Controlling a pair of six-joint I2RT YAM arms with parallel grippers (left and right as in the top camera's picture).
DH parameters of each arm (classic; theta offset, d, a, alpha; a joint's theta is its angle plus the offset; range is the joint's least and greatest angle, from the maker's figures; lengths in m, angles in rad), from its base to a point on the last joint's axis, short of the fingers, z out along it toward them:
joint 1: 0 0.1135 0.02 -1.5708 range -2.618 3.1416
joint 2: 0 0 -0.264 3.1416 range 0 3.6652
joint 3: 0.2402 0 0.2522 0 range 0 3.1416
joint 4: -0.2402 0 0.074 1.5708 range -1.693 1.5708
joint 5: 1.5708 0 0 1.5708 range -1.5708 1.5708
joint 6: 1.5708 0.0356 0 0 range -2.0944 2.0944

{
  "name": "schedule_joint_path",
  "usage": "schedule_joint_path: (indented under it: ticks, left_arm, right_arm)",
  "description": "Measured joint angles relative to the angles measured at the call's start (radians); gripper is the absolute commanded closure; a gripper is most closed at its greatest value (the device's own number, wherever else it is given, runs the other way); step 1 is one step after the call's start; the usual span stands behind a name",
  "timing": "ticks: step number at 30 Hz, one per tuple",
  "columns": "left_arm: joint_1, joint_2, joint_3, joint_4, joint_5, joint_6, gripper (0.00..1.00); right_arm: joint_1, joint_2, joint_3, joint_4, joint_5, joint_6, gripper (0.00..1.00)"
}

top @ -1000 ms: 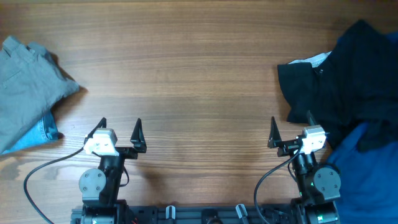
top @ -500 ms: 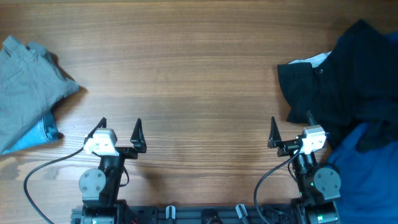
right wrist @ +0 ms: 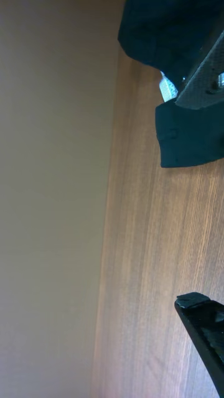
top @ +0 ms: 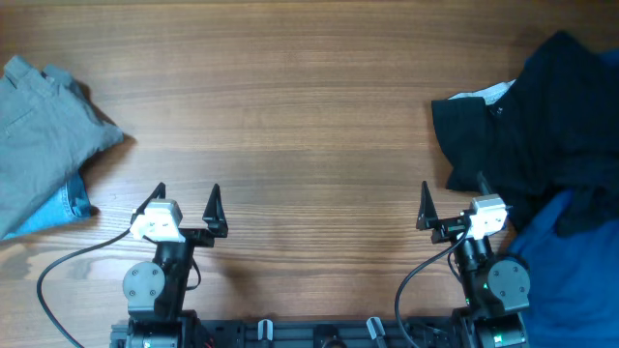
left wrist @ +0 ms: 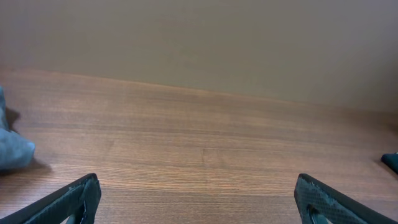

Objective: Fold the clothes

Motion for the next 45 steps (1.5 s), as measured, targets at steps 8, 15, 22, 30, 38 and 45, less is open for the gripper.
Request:
schedule_joint_path:
  ticks: [8,15,22,30,38,45]
  left_arm:
    - [0.000,0.000,0.000,0.000,0.000,0.000,0.00]
    - [0.000,0.000,0.000,0.000,0.000,0.000,0.00]
    - [0.000,0.000,0.000,0.000,0.000,0.000,0.00]
    - [0.000,0.000,0.000,0.000,0.000,0.000,0.00]
    - [0.000,0.000,0.000,0.000,0.000,0.000,0.00]
    - [0.000,0.000,0.000,0.000,0.000,0.000,0.00]
  right_arm:
    - [0.000,0.000,0.000,0.000,0.000,0.000,0.00]
    - [-0.003,0.002,0.000,0.000,0.000,0.000,0.00]
    - [-0.055,0.037,0.000,0.000,0.000,0.000,0.00]
    - [-0.060,0.038,0.000,0.000,0.000,0.000,0.00]
    - [-0.062,0.038,0.000,0.000,0.000,0.000,0.00]
    - [-0.087,0.038,0.000,0.000,0.000,0.000,0.00]
